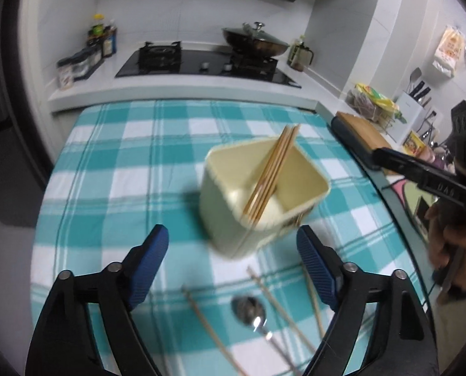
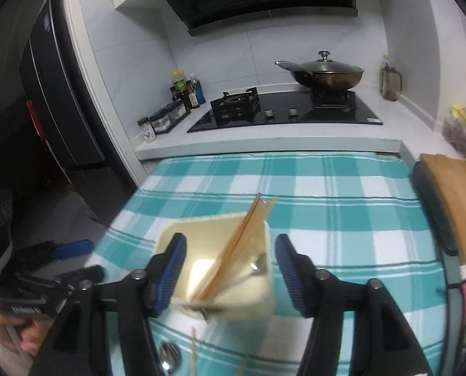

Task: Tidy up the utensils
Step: 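Withdraw both open grippers back toward the remaining utensils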

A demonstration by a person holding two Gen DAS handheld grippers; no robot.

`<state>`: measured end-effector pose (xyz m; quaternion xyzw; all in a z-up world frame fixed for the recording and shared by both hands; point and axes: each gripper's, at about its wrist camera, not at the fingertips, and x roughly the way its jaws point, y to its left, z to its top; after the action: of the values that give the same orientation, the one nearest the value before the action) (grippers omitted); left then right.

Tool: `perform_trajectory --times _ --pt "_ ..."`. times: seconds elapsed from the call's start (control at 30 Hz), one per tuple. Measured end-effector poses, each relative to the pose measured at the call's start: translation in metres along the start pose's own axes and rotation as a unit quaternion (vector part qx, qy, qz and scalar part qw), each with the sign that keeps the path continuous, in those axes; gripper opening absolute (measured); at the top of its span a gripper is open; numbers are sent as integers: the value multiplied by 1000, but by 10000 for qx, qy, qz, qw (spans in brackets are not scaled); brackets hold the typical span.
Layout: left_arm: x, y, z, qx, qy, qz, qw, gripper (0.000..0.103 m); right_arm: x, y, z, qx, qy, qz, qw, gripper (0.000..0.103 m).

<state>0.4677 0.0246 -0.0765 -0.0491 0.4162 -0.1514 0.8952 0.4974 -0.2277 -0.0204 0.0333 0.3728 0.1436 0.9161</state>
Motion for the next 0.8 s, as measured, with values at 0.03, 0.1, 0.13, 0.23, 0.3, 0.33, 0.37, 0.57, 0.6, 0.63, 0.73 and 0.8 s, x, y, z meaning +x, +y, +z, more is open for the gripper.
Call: perform_trajectory --times 0.03,0.1,0.13,0.23,0.3,0.33,0.37,0.57,0.6,0.63,0.73,0.8 --pt "-5 9 -17 -84 -2 70 9999 87 -6 -4 -12 -88 89 -105 9999 64" --pt "-11 29 -56 -307 -7 233 9993 88 -17 -12 -36 -194 241 -292 9991 64" --pt "-12 39 -79 -480 -3 326 9983 88 -22 -16 -52 -234 318 -409 9984 64" --pt "-9 59 -137 -935 26 546 9941 88 -27 -29 -110 -224 624 -682 9955 64" --pt "-4 64 -167 -1060 7 782 9913 88 -28 -33 -152 -111 805 -784 9936 64" --pt "-1 65 -179 -1080 42 882 9902 88 -29 -33 -170 -90 846 -816 9930 64" --pt "2 65 -187 -1073 74 955 9896 88 -30 -30 -190 -97 848 -892 9924 64" --pt "21 57 -209 -870 203 1241 9882 88 -29 -12 -257 -198 817 -1308 9878 64" --pt "24 57 -210 -844 217 1275 9880 88 -28 -10 -261 -180 808 -1341 9875 64" --pt "26 56 -211 -789 217 1360 9873 88 -26 -8 -265 -161 798 -1363 9873 64" --pt "29 52 -212 -658 236 1444 9870 92 -23 -8 -270 -64 738 -1333 9883 64" --pt "31 51 -212 -581 289 1485 9868 94 -23 -9 -272 -18 730 -1320 9886 64"
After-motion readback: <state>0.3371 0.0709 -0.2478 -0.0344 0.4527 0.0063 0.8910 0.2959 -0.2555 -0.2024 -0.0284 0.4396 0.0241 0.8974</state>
